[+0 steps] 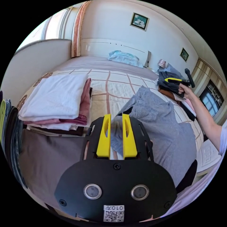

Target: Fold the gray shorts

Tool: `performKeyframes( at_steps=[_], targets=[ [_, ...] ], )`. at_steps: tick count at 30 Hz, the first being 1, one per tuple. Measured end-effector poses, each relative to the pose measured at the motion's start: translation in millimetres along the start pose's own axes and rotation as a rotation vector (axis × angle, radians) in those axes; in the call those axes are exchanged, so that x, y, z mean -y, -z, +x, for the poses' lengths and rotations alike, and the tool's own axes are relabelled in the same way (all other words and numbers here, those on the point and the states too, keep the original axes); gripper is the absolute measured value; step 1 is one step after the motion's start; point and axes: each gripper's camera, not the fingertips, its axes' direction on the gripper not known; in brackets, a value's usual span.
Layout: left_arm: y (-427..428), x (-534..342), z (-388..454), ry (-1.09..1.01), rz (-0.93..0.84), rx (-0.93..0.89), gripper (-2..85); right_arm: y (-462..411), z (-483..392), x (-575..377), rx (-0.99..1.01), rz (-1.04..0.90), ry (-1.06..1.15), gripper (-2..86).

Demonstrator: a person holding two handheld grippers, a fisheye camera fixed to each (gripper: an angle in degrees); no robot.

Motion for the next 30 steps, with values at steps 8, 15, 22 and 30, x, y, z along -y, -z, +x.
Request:
performKeyframes(
  at_steps=[8,15,22,30],
  targets=[
    [43.5,-96.3,57.8,-0.169,-0.233,-0.236,6.2,-50.1,-1.0,-93.6,0.196,-0.141,0.217,12.2],
    [61.6,-130.7,49.7,-0.144,-0.253,-0.335,6.0,-33.3,30.6,-98.4,0.230,0.020,0.222,10.2],
    [47.7,-145.8,37.6,-0.088,-0.239,-0.454,5.7,-45.3,17.8,-111.9,0.132,-0.019,0.379,10.6],
    [44.7,-138.1,45.5,-0.187,-0.256,-0.393,5.7,-57.2,20.7,-121.6,0.111,-0.070,0.419,10.5]
  ],
)
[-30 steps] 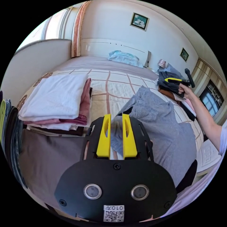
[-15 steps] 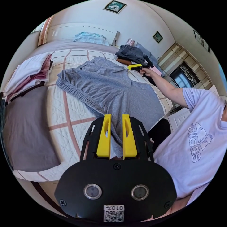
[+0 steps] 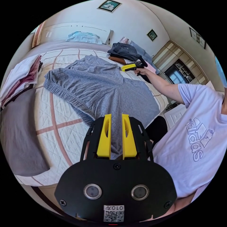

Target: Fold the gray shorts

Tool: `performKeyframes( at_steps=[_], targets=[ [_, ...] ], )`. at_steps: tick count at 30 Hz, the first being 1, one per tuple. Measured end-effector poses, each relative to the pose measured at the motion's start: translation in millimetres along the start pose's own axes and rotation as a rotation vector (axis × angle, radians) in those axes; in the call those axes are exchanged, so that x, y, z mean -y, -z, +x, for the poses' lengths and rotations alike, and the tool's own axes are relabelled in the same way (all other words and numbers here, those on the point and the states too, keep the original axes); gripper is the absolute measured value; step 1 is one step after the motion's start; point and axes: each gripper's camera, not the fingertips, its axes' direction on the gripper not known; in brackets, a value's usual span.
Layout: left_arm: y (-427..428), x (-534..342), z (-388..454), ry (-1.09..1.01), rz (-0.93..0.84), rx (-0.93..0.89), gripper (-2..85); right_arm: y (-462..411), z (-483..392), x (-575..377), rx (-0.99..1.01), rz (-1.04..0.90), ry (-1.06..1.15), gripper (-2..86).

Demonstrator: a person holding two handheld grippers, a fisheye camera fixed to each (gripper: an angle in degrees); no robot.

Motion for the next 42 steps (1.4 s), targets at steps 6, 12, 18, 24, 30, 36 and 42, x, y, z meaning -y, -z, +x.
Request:
performKeyframes(
  at_steps=[6,12,18,24,30,36,42],
  targets=[
    [-5.7,-7.9,-18.0,0.045,0.062,-0.090,5.7,-0.8,-7.7,12.4,-0.089,0.053,0.067,9.6],
    [-2.5,-11.2,-27.1,0.066,0.093,-0.098,5.6,-7.8,19.9,16.4,0.147,-0.011,-0.029,4.0],
    [-1.8,-14.6,-28.3,0.040,0.066,-0.087,6.0,26.5,67.3,-43.0,0.376,0.004,-0.159,3.9],
    [-30.5,-13.4,-17.7,0.027,-0.031,-0.117,7.7,-7.1,59.9,-55.1,0.282,-0.236,-0.188,3.9],
    [-10.6,-33.6,25.4,-0.116,-0.056,0.067,11.0,69.8,-6.6,-121.6,0.050,-0.008,-0.293,8.5],
    [36.5,-87.4,19.3,0.054,0.063,0.127,14.7,108.5,-145.1,-231.0,-0.003,0.045,-0.523,13.3],
    [33.7,-130.1,16.5,0.139,0.075,0.089,15.8,113.5,-246.2,-320.0,0.110,0.094,-0.727,13.3]
  ],
)
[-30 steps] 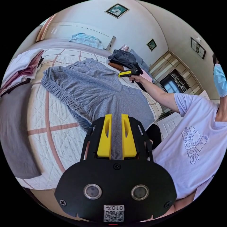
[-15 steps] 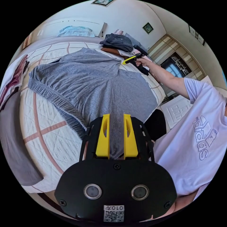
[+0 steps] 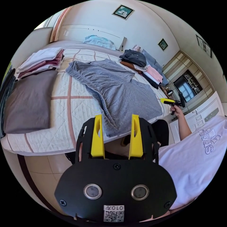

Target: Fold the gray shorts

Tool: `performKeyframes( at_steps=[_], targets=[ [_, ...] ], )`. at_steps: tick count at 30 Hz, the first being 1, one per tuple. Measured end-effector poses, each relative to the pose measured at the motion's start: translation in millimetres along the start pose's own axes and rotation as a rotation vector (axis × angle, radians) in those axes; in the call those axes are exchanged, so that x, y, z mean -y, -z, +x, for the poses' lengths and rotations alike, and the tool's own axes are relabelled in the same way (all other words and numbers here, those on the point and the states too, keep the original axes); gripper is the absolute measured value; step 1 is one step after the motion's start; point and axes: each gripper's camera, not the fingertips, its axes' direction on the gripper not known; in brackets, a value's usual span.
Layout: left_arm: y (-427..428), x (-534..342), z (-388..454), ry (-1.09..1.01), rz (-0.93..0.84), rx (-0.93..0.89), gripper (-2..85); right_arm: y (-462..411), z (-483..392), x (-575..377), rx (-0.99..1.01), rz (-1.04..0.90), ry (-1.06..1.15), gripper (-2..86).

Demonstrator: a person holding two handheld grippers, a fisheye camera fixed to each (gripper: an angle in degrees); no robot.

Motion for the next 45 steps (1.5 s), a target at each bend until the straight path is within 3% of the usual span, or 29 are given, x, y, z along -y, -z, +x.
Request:
performKeyframes(
  at_steps=[6,13,18,22,27,32,34,35,38,45],
  targets=[
    [-26.4,-9.5,8.0,-0.001,-0.073,0.167,14.0,-2.0,7.8,-63.4,0.137,0.103,-0.154,12.9],
    [-38.8,-7.4,-4.0,0.001,-0.079,0.197,4.9,-17.0,8.3,-67.2,0.044,0.093,-0.230,9.1],
    [-11.4,-18.9,-32.7,0.022,-0.047,0.067,1.9,-10.1,-9.3,-69.7,0.047,0.007,-0.184,3.9],
    [20.3,-43.1,-90.5,0.170,0.016,-0.142,1.2,1.3,-4.1,-69.1,0.139,-0.027,-0.167,3.4],
    [-15.9,-74.8,-138.9,0.297,-0.047,-0.250,1.9,-25.3,-2.1,-58.8,0.120,-0.156,-0.141,3.2],
    [-20.5,-86.9,-132.8,0.274,-0.028,-0.128,5.4,-16.8,-10.5,-56.4,0.085,-0.177,-0.100,3.8],
    [1.2,-89.8,-131.0,0.279,0.035,-0.083,7.0,5.8,-14.3,-54.8,0.035,-0.104,-0.091,4.8],
    [20.2,-83.8,-125.5,0.268,0.066,-0.022,8.0,29.0,-16.5,-49.3,0.006,0.019,-0.081,6.2],
    [51.3,-25.1,-110.3,0.175,0.127,0.132,10.4,72.1,-24.0,3.2,-0.086,0.248,-0.028,9.9],
    [-19.6,175.6,-132.5,0.009,0.107,0.317,13.6,13.2,-40.9,262.2,-0.015,0.288,0.171,11.3]
  ],
)
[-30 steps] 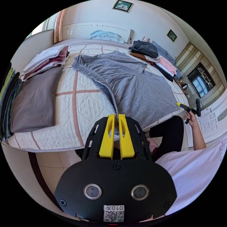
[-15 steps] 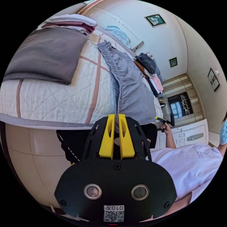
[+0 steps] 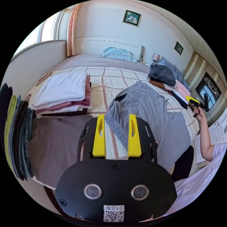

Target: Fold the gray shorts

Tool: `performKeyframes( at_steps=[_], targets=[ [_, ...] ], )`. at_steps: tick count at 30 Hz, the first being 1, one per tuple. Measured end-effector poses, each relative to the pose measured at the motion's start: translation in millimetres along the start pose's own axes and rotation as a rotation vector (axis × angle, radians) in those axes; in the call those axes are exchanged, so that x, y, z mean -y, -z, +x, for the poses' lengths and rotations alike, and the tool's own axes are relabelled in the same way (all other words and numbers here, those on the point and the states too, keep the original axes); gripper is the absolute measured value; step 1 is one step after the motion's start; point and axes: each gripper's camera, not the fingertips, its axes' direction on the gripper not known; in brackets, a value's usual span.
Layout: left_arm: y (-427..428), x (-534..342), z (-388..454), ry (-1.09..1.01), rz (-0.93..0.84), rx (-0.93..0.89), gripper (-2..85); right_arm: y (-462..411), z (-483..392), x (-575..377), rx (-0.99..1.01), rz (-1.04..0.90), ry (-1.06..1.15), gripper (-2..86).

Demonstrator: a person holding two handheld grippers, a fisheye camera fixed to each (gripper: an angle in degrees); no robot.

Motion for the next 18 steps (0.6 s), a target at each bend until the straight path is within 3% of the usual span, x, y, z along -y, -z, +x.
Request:
performKeyframes(
  at_steps=[4,9,18],
  targets=[
    [-68.4,61.2,12.5,-0.071,-0.139,-0.034,13.0,-92.1,5.5,105.2,0.080,-0.076,0.041,10.9],
    [-100.1,80.2,9.2,-0.092,-0.215,0.024,8.2,-223.2,8.9,192.8,0.013,-0.341,0.029,10.9],
    [-85.8,77.1,-26.7,-0.019,-0.105,-0.030,1.3,-273.2,-9.1,220.7,-0.015,-0.391,0.086,6.5]
  ],
)
